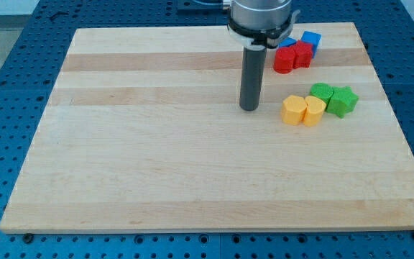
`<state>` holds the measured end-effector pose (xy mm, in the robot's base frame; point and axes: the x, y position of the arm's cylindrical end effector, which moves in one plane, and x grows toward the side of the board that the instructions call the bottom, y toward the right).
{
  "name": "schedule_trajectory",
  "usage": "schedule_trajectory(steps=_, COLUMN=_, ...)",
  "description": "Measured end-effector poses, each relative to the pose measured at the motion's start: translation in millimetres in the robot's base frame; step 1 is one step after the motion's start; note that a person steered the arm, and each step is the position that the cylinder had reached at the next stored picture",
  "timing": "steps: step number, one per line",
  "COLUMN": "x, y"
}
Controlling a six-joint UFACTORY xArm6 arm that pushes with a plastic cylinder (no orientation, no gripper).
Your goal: Point your arm towards the blue triangle
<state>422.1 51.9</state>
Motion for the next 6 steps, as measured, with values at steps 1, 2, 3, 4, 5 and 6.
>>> schedule_trajectory(steps=1, x=6, y=-2)
schedule_trajectory(steps=2, x=3, y=-2)
schedule_trajectory(steps=3, x=-12, y=-2)
schedule_trajectory(steps=4, x=-61, y=-2)
schedule_trajectory(steps=5, x=-111, y=-2)
schedule_trajectory(steps=6, x=-141, y=-6)
